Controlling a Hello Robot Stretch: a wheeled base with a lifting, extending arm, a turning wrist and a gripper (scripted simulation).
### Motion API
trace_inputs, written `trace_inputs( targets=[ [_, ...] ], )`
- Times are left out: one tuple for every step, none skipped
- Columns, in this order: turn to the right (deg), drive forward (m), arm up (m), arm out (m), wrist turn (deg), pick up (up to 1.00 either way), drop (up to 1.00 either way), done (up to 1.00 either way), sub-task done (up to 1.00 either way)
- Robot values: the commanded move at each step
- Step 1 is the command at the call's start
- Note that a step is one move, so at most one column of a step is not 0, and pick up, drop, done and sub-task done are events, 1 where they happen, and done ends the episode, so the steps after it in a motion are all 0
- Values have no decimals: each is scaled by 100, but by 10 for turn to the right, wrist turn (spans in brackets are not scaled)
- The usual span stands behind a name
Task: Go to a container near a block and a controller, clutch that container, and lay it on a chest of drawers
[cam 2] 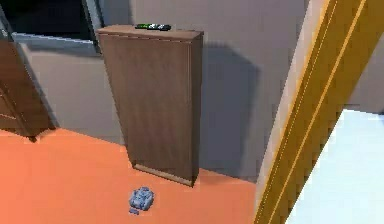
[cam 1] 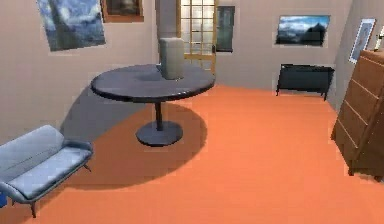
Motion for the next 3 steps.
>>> trace_inputs(
  targets=[
    [180,0,0,0,0,0,0,0,0],
    [0,100,0,0,0,0,0,0,0],
    [60,0,0,0,0,0,0,0,0]
  ],
)
